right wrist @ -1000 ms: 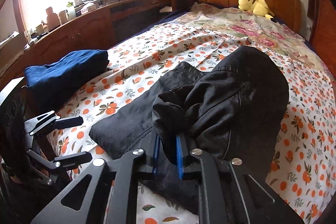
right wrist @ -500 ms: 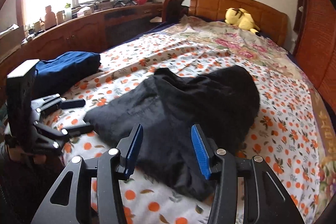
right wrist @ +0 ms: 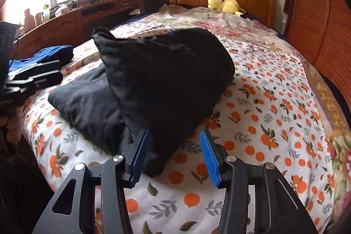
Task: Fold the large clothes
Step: 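Lift the gripped end with the right tool and fold it over the bundle, then release the fabric and press the folded black jacket flat with the right tool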
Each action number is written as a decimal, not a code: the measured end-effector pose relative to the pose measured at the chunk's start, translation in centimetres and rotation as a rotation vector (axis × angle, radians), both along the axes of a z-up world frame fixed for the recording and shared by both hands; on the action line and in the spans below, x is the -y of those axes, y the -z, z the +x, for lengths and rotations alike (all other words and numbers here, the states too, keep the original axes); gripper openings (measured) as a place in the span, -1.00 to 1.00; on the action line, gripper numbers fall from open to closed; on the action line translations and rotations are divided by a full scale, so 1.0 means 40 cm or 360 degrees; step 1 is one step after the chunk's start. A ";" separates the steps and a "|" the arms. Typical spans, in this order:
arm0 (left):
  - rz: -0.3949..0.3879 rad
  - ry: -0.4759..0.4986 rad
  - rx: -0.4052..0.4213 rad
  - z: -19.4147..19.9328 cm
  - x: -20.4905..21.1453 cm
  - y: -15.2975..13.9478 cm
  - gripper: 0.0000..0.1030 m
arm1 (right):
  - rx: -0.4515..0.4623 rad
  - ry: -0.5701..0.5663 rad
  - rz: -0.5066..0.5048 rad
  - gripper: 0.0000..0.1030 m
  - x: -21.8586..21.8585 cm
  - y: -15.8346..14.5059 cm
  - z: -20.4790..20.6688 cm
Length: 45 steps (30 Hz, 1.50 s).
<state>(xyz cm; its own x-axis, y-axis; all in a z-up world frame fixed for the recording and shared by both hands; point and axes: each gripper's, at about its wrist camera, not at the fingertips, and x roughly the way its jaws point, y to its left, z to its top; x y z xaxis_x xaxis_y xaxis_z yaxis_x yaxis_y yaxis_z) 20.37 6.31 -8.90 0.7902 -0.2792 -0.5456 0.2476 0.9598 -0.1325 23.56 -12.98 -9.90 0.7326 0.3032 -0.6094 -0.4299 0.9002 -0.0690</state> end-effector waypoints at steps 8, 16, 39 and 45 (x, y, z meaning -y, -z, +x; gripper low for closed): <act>0.0081 -0.0006 -0.0017 0.023 0.036 -0.012 0.49 | -0.0058 0.0032 0.0023 0.00 0.031 0.100 0.066; 0.0115 0.0001 -0.0024 0.121 0.092 -0.062 0.49 | -0.0086 0.0037 0.0194 0.00 0.067 0.134 0.084; 0.0199 -0.0032 -0.0053 0.126 0.135 -0.133 -0.86 | -0.0059 0.0087 0.0230 0.00 0.097 0.178 0.080; 0.0228 -0.0174 0.0055 0.005 0.015 -0.159 -0.86 | -0.0067 0.0067 0.0218 0.00 0.094 0.135 0.075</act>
<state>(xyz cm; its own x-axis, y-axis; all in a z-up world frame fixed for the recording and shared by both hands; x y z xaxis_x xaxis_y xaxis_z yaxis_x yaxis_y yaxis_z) 20.56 5.72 -2.53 0.8306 -0.1118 -0.5455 0.1426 0.9897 0.0144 26.57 -16.73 -15.30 0.7212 0.3554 -0.5946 -0.3918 0.9172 0.0730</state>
